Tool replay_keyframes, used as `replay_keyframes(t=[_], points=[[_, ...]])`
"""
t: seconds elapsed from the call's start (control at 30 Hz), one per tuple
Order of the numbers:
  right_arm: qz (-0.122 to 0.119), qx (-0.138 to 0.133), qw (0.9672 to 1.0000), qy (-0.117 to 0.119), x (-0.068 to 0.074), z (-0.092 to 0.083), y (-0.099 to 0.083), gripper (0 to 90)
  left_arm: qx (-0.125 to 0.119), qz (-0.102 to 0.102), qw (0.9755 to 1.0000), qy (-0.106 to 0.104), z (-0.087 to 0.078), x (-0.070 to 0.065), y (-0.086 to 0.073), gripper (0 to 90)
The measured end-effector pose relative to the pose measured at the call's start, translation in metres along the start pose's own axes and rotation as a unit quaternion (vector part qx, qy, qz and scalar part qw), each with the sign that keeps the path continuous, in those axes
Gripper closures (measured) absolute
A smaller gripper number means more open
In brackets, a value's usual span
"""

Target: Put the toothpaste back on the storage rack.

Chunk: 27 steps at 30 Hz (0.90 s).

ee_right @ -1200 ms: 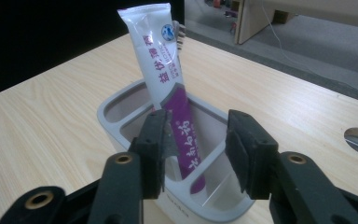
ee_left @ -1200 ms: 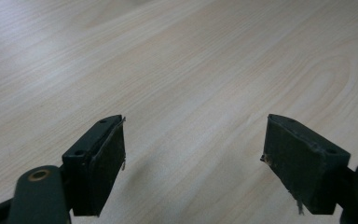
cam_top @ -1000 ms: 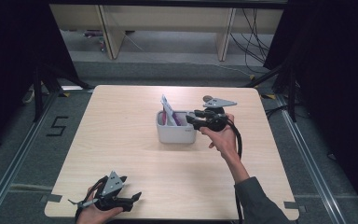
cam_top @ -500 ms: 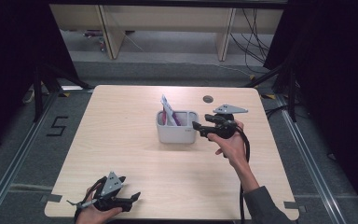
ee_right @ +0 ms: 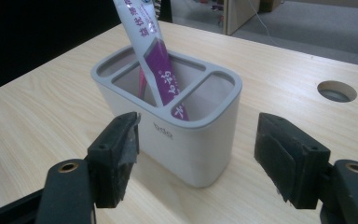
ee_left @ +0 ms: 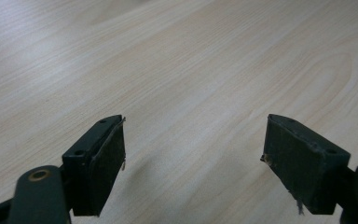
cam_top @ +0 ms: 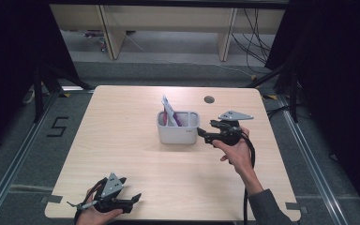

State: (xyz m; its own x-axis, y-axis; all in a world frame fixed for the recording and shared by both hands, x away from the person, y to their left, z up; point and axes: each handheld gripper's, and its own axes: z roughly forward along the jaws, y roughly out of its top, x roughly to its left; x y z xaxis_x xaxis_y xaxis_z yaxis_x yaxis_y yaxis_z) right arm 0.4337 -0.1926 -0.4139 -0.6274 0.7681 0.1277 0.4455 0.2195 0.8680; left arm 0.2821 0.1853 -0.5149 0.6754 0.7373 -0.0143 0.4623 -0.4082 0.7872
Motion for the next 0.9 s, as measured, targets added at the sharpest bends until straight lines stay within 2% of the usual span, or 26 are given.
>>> replay_keyframes(t=[0.03, 0.07, 0.13, 0.17, 0.2, 0.23, 0.3, 0.33, 0.37, 0.4, 0.47, 0.5, 0.53, 0.57, 0.6, 0.67, 0.7, 0.77, 0.8, 0.83, 0.9], points=[[0.001, 0.008, 1.0000, -0.001, 0.000, -0.002, -0.001, 30.0, -0.001, 0.001, 1.0000, 0.001, 0.000, 0.000, 0.000, 20.2], [0.015, 0.008, 0.9999, 0.001, 0.002, -0.003, -0.003, 29.8, 0.002, 0.003, 1.0000, 0.003, 0.000, 0.000, 0.000, 20.2], [-0.004, 0.005, 1.0000, 0.003, -0.003, -0.005, -0.005, 29.4, -0.006, -0.005, 1.0000, -0.001, 0.000, -0.001, 0.000, 20.2], [0.004, 0.009, 0.9999, -0.004, -0.003, -0.008, -0.006, 29.0, -0.002, -0.001, 1.0000, 0.002, 0.000, 0.000, 0.000, 20.3], [-0.004, 0.006, 1.0000, -0.006, -0.005, -0.008, -0.008, 28.8, -0.001, 0.001, 1.0000, 0.000, 0.000, 0.000, 0.000, 20.3], [0.012, 0.009, 0.9999, 0.002, -0.003, -0.008, -0.010, 28.7, 0.000, 0.001, 1.0000, 0.000, 0.000, 0.000, 0.000, 20.2], [0.002, 0.009, 1.0000, 0.002, -0.005, -0.008, -0.013, 28.2, 0.004, 0.004, 1.0000, 0.001, 0.000, 0.000, 0.001, 20.2], [0.017, 0.018, 0.9997, 0.004, -0.003, -0.010, -0.014, 27.9, 0.003, 0.004, 1.0000, 0.002, 0.000, 0.000, 0.001, 20.2], [0.011, 0.013, 0.9999, 0.004, -0.004, -0.009, -0.016, 27.9, 0.004, 0.005, 1.0000, 0.002, 0.000, 0.000, 0.001, 20.3], [-0.001, 0.019, 0.9998, -0.003, -0.005, -0.012, -0.017, 27.9, 0.003, 0.005, 1.0000, 0.002, 0.000, 0.000, 0.001, 20.3], [0.010, 0.018, 0.9997, 0.008, -0.004, -0.012, -0.020, 27.5, 0.003, 0.005, 1.0000, 0.005, 0.001, 0.001, 0.001, 20.2], [-0.003, 0.013, 0.9999, 0.010, -0.005, -0.012, -0.022, 27.4, 0.002, 0.003, 1.0000, 0.004, 0.001, 0.001, 0.001, 20.2], [0.005, 0.020, 0.9997, 0.008, -0.004, -0.014, -0.023, 27.3, -0.003, 0.000, 1.0000, 0.003, 0.001, 0.001, 0.001, 20.3], [0.000, 0.020, 0.9998, 0.002, -0.005, -0.015, -0.025, 27.0, 0.000, -0.002, 1.0000, 0.004, 0.001, 0.001, 0.002, 20.3], [0.012, 0.022, 0.9996, 0.011, -0.004, -0.014, -0.027, 26.9, 0.002, -0.002, 1.0000, 0.004, 0.001, 0.001, 0.002, 20.2], [0.012, 0.020, 0.9997, 0.009, -0.005, -0.015, -0.030, 26.7, 0.001, 0.001, 1.0000, 0.003, 0.001, 0.001, 0.002, 20.2], [0.021, 0.026, 0.9994, 0.013, -0.003, -0.016, -0.032, 26.5, 0.000, 0.001, 1.0000, 0.004, 0.001, 0.001, 0.001, 20.2], [0.012, 0.025, 0.9996, 0.009, -0.004, -0.017, -0.035, 26.1, 0.001, 0.003, 1.0000, 0.005, 0.001, 0.001, 0.002, 20.3], [0.014, 0.029, 0.9995, 0.006, -0.003, -0.017, -0.037, 25.7, 0.000, 0.003, 1.0000, 0.005, 0.001, 0.001, 0.002, 20.2], [0.022, 0.035, 0.9990, 0.016, -0.002, -0.017, -0.038, 25.6, 0.000, 0.002, 1.0000, 0.005, 0.001, 0.001, 0.002, 20.2], [0.003, 0.030, 0.9995, 0.005, -0.004, -0.019, -0.040, 25.6, 0.000, 0.004, 1.0000, 0.005, 0.001, 0.001, 0.002, 20.2]])
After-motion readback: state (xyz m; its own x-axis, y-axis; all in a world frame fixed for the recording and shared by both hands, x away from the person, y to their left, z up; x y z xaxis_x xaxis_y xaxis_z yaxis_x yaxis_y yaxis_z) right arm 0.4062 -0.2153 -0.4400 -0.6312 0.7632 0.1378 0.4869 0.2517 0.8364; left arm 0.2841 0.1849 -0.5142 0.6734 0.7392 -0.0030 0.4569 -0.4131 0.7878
